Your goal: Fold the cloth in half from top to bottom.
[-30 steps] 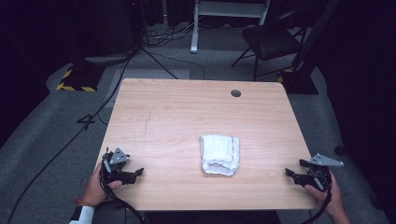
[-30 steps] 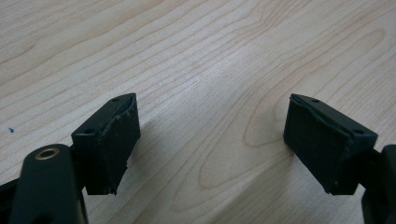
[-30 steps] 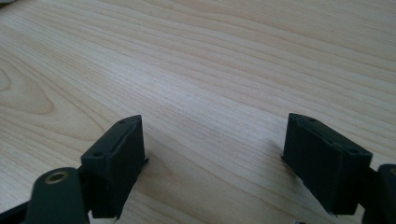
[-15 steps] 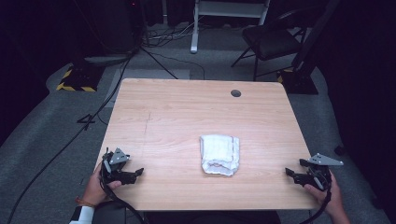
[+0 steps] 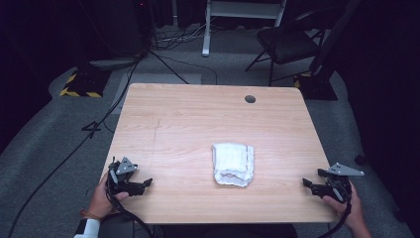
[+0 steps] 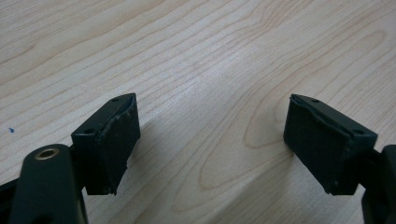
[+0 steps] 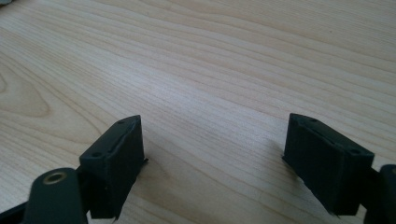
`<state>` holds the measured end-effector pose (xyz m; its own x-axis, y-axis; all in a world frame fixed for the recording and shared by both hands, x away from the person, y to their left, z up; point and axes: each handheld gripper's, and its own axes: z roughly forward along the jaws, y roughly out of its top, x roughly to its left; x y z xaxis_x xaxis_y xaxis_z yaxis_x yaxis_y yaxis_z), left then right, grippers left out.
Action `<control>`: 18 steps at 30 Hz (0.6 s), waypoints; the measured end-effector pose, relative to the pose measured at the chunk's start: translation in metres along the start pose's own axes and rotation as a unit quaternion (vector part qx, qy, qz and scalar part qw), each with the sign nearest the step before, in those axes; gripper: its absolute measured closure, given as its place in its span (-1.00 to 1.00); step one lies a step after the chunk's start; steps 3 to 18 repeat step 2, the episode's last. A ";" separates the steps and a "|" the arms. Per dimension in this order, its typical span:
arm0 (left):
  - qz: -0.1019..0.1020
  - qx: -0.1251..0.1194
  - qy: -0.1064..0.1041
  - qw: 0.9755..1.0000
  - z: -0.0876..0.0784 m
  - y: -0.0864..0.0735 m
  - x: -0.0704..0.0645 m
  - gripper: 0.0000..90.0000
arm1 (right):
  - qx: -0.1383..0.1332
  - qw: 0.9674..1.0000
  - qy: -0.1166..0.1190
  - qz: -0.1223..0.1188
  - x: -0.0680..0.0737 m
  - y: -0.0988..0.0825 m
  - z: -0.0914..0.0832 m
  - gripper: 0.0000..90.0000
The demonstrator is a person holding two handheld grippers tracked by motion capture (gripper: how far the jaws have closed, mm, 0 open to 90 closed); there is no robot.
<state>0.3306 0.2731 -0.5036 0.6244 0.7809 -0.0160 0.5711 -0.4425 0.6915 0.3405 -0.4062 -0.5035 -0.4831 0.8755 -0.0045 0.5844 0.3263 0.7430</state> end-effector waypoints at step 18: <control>0.000 0.000 0.000 1.000 0.000 0.000 0.000 -0.58 | 0.000 1.000 0.000 0.000 0.000 0.000 0.000 -0.55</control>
